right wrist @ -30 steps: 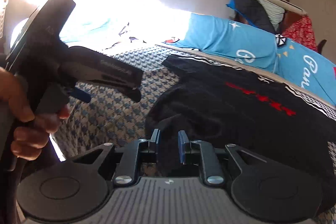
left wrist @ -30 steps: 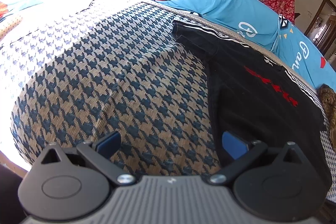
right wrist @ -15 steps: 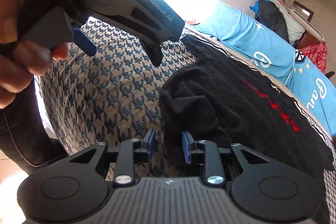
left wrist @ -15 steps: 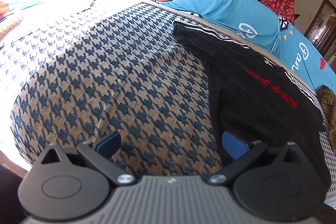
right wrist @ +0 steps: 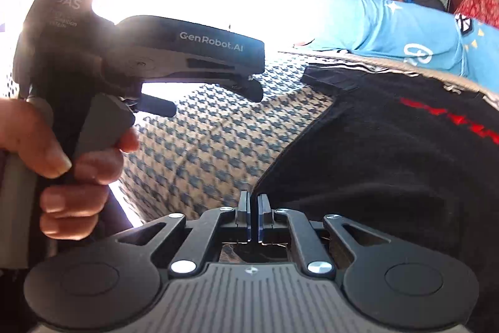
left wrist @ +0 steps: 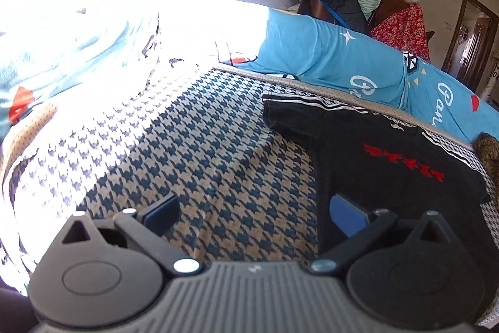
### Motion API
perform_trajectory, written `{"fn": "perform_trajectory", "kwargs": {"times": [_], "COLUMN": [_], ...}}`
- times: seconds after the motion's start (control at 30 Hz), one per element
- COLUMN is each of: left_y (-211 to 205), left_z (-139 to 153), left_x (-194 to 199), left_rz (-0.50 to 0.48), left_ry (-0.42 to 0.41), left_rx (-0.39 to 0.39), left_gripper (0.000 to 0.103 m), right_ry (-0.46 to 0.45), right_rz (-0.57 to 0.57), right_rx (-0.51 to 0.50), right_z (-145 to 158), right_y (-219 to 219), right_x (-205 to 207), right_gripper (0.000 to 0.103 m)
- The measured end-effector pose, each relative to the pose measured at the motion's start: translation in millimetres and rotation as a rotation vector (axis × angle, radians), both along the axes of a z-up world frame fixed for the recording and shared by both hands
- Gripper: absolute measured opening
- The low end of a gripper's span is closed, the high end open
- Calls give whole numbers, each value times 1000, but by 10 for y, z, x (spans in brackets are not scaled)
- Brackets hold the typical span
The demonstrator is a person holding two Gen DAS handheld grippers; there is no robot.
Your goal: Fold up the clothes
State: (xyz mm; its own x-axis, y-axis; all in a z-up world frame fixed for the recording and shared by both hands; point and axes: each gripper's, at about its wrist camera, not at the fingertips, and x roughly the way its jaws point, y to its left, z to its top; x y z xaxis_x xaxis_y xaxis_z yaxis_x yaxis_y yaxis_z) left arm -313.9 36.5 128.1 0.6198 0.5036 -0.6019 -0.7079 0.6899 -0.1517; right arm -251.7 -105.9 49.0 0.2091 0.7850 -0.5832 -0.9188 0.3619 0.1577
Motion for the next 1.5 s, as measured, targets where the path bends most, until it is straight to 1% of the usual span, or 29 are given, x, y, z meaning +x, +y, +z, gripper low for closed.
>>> {"fn": "perform_trajectory", "kwargs": {"times": [0.1,0.2,0.33,0.47,0.53,0.7,0.8,0.87,0.93,1.03,1.23,1.3,1.43,1.5], "left_y": [22,50,58,0,-36,-146,-264,-342,-406,-483,-417,-352,-152,-78], "left_z": [48,39,-11,-75,-100,-178,-246,-294,-346,-418,-492,-507,-546,-591], "left_x": [-34,-39,-12,52,85,203,309,374,436,528,730,824,1015,1110], "left_rz": [6,15,-3,-32,-47,-87,-120,-143,-161,-180,-171,-162,-112,-100], "left_ry": [-5,3,1,13,21,48,84,101,111,122,128,138,146,155], "left_rx": [25,27,-13,-29,-32,-48,-43,-43,-53,-69,-110,-111,-117,-123], "left_gripper": [103,103,103,103,103,103,103,103,103,103,103,103,103,103], "right_ry": [80,110,102,93,69,62,66,48,22,1,12,21,50,49], "right_rz": [-32,-48,34,119,122,39,-30,-76,-122,-185,-312,-345,-387,-393], "right_rx": [10,6,-40,-87,-90,-87,-76,-74,-72,-58,-47,-48,-40,-36], "right_z": [-45,-95,-182,-269,-276,-227,-193,-173,-146,-98,-93,-108,-150,-143], "right_y": [130,259,321,379,324,92,-63,-159,-258,-428,-750,-824,-973,-1021], "right_x": [36,73,-37,-152,-197,-56,65,121,166,232,405,466,537,549], "right_gripper": [6,6,6,6,6,6,7,8,14,17,18,18,18,18]}}
